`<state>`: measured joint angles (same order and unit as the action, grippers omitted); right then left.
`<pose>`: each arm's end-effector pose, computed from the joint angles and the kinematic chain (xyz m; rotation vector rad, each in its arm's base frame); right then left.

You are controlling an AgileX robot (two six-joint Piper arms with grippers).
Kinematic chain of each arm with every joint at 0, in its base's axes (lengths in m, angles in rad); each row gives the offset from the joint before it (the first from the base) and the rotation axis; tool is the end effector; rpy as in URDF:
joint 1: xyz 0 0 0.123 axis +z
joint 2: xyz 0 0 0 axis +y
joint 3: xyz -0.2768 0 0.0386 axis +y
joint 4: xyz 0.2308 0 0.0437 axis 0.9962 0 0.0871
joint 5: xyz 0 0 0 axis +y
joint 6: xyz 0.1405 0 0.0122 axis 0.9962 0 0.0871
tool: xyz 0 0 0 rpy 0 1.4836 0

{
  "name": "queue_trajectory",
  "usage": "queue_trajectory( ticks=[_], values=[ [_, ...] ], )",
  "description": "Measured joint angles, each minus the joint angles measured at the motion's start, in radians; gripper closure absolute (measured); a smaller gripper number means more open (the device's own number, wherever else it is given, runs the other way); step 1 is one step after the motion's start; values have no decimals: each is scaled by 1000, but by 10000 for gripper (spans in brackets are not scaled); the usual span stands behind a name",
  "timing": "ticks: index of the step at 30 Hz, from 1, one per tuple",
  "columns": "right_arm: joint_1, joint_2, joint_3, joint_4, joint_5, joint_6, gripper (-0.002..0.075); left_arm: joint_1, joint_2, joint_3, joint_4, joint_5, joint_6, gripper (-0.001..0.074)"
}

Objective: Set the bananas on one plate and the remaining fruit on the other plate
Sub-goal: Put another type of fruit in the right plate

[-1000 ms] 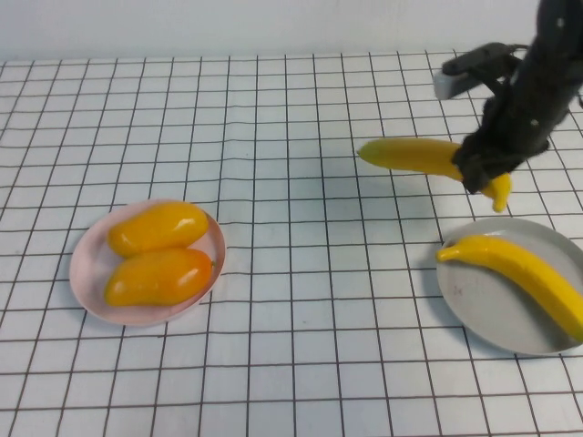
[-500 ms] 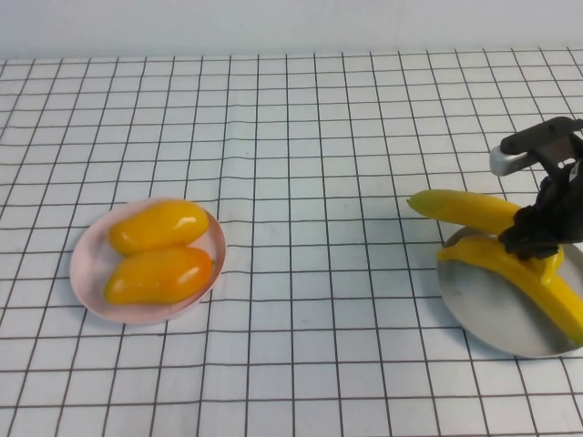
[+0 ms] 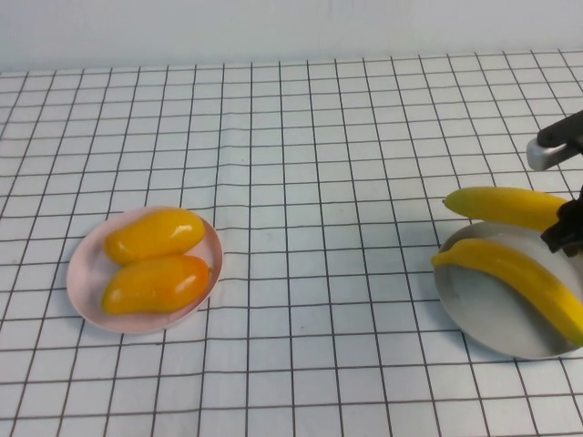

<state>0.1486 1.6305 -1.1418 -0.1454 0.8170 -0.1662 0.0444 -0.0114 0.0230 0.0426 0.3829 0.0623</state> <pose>0.3269 0.0339 0.1958 -0.5474 2.7314 -0.1769 0.0883 0.0062 0.1568 0.0430 1.8789 0.1154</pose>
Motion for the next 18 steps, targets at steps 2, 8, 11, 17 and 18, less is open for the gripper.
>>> queue_trajectory(
  ticks=[2,8,11,17,18],
  values=[
    [0,12,12,-4,-7,0,410,0,0,0,0,0,0,738],
    [0,40,27,-6,-25,0,410,0,0,0,0,0,0,738],
    [0,55,27,0,-27,0,410,0,0,0,0,0,0,738],
    [0,94,27,30,-34,1,408,0,0,0,0,0,0,738],
    [0,104,27,34,-32,1,391,0,0,0,0,0,0,738]
  ],
)
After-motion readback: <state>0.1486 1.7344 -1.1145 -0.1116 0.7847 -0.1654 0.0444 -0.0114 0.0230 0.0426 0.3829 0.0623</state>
